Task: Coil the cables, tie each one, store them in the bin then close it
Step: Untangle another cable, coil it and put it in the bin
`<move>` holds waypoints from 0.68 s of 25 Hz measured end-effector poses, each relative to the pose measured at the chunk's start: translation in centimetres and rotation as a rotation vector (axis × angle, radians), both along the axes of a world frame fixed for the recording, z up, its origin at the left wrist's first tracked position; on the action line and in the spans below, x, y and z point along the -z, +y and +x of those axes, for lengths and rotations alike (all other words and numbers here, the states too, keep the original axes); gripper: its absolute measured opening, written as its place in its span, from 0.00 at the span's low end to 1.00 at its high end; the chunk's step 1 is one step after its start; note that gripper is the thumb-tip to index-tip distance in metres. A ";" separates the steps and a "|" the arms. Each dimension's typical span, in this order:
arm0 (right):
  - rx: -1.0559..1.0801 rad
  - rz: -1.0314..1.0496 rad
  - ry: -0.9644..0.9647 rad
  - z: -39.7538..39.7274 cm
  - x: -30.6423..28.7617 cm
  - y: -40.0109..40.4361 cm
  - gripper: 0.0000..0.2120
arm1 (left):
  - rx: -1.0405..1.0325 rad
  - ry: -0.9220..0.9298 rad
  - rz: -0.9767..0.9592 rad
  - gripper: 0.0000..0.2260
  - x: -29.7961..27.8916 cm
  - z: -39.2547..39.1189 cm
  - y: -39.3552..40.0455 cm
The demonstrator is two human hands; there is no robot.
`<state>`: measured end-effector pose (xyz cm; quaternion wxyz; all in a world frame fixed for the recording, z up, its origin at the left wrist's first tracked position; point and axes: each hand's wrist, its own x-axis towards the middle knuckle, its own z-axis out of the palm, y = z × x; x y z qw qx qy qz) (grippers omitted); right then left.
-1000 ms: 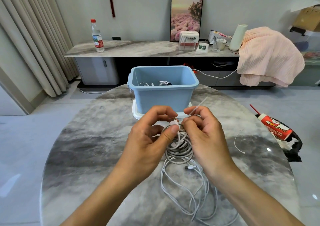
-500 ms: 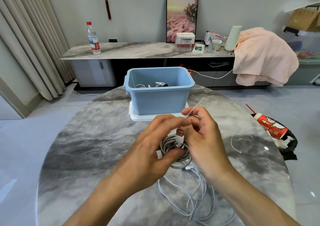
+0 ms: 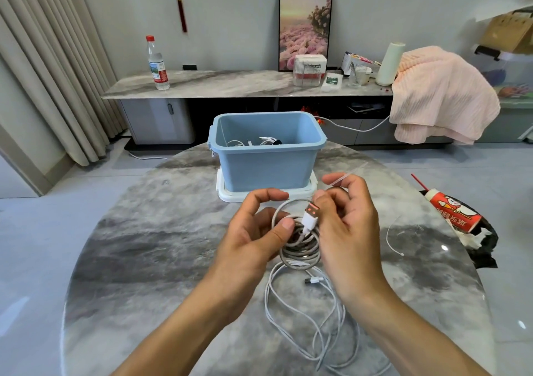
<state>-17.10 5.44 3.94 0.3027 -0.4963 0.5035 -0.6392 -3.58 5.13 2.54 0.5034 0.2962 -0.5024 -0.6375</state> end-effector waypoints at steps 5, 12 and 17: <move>0.070 0.002 -0.049 -0.2 0.2 -0.2 0.08 | 0.003 -0.148 -0.233 0.18 0.1 0.1 0.1; 0.105 0.015 -0.029 0.5 1.0 -0.3 0.08 | -0.047 -0.031 -0.005 0.18 0.3 -1.7 1.3; 0.125 0.021 0.003 0.2 0.8 -0.4 0.09 | -0.013 -0.196 -0.302 0.24 0.8 -1.1 1.1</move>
